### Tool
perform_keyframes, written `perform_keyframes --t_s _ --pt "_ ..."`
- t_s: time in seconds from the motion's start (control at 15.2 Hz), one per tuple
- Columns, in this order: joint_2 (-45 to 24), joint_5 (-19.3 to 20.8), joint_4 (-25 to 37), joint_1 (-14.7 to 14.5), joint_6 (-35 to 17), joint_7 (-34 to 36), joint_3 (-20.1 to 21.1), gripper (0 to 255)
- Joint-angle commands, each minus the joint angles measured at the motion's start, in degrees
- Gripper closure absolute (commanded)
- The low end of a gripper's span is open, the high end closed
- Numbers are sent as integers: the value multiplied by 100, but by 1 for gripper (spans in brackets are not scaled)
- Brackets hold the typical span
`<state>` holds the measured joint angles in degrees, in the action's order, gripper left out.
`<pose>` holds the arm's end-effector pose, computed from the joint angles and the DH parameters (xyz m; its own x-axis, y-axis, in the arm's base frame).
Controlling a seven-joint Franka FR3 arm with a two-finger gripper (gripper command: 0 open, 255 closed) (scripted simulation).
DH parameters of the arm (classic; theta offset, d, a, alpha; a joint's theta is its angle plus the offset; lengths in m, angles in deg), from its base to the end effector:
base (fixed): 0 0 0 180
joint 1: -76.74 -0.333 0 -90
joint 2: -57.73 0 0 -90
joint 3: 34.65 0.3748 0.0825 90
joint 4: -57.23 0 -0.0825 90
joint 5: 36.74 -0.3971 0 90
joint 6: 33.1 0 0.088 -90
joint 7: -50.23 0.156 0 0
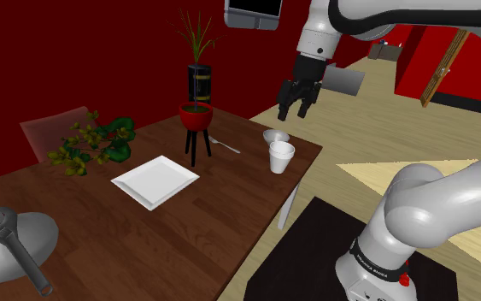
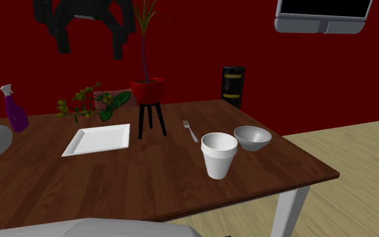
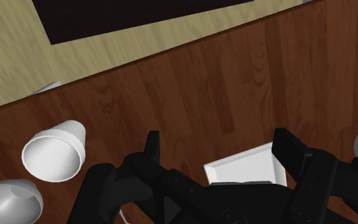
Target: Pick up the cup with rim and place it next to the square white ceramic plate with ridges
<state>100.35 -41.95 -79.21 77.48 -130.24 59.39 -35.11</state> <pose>0.3057 0.0060 0.5705 0.9812 -0.1884 0.0413 -0.1833 -0.9775 -0.1039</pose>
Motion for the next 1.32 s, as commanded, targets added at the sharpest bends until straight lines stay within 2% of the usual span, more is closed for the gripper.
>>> perform_keyframes --t_s 0.0,0.66,1.25 --pt "0 0 0 0 0 0 0 0" --pt "-1151 533 -486 319 -1529 -845 -603 0" --pt "-2715 777 -295 552 -2865 -1571 -1144 0"
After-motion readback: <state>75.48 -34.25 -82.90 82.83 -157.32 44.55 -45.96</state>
